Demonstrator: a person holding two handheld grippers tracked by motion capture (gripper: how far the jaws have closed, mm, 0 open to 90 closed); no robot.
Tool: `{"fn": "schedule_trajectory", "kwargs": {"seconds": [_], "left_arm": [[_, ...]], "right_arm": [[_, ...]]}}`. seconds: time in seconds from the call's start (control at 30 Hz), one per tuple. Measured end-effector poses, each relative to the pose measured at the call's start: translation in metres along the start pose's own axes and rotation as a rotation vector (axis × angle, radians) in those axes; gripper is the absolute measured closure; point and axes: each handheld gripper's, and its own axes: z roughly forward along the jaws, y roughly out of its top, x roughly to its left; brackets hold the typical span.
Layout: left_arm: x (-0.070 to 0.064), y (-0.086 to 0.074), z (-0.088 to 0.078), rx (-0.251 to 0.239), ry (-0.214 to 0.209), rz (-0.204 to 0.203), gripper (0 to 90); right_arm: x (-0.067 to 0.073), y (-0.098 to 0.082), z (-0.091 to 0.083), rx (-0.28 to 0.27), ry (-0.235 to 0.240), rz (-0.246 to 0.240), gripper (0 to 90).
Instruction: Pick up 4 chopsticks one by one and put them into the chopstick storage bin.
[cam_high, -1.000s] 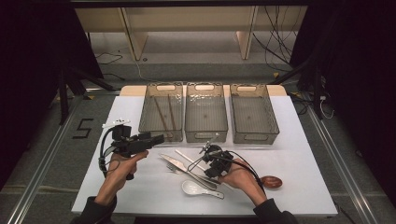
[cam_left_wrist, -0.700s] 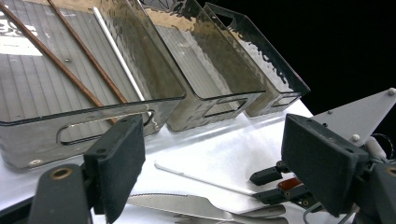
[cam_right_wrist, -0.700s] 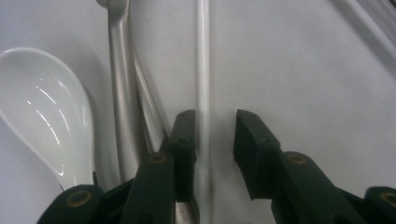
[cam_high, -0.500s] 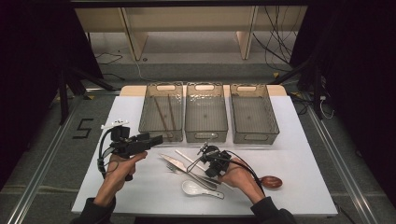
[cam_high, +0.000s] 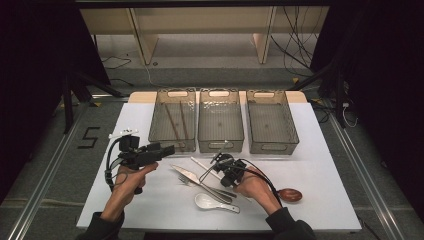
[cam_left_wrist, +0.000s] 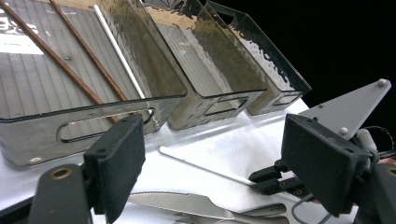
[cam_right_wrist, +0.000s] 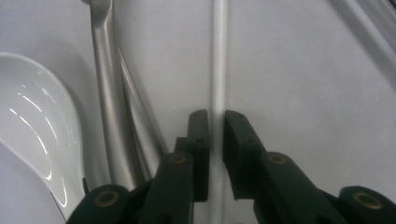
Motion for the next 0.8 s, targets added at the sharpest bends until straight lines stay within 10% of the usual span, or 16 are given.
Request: {"fn": "schedule_trajectory", "kwargs": {"seconds": [0.8], "left_arm": [[0.006, -0.005, 0.005, 0.020, 0.003, -0.029, 21.4]], "right_arm": [[-0.003, -0.005, -0.012, -0.090, 0.021, -0.011, 85.6]]}}
